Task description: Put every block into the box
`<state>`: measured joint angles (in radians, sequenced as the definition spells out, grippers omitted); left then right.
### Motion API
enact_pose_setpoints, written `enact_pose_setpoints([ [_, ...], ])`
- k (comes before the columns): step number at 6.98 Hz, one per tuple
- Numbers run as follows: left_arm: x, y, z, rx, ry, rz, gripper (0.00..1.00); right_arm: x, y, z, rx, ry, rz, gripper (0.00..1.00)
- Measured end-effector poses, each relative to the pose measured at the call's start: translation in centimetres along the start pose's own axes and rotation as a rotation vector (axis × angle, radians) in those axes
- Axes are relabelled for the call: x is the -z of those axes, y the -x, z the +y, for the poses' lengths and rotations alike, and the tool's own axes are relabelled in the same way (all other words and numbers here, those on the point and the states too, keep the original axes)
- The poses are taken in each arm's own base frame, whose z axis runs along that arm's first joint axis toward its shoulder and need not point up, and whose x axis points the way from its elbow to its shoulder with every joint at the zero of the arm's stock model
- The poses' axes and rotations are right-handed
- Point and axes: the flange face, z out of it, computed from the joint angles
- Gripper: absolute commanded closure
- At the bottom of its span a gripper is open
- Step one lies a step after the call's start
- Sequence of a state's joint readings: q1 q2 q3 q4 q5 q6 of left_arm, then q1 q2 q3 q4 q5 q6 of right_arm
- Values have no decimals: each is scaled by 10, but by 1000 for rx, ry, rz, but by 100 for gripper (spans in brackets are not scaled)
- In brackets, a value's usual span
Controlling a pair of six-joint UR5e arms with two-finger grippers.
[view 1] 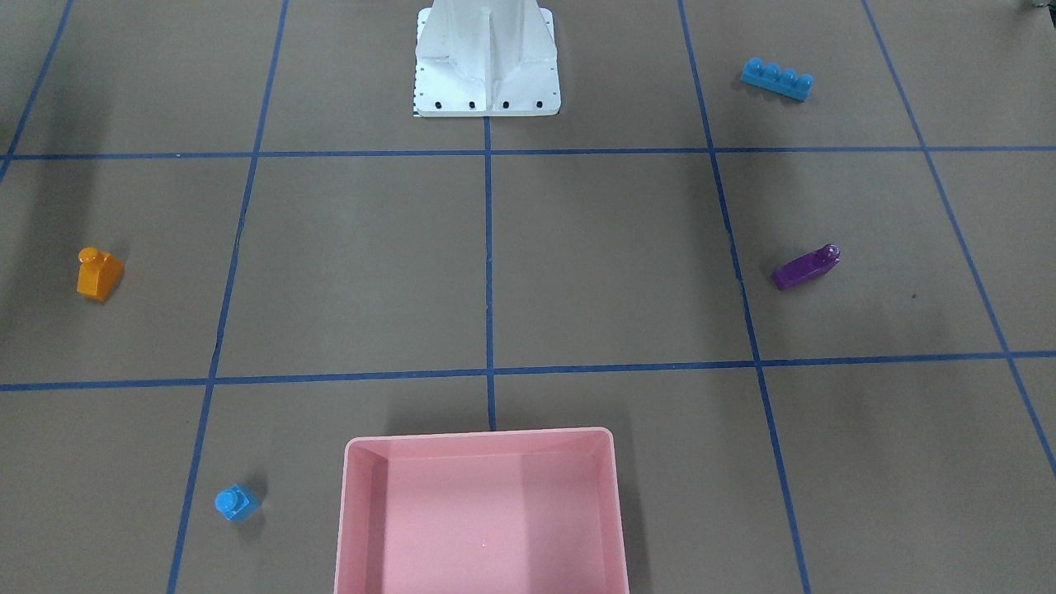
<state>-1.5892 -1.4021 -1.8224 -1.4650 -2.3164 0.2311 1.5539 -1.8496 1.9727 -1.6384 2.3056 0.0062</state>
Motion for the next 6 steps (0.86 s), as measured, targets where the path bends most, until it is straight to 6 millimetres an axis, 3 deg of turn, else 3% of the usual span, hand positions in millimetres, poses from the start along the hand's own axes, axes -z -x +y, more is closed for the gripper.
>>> enact_pose_setpoints([
  [4, 5, -4, -2, -15, -15, -5, 0, -1, 1, 1, -1, 3, -15, 0],
  [6, 6, -5, -3, -18, -18, -7, 0, -10, 16, -2, -16, 16, -44, 0],
])
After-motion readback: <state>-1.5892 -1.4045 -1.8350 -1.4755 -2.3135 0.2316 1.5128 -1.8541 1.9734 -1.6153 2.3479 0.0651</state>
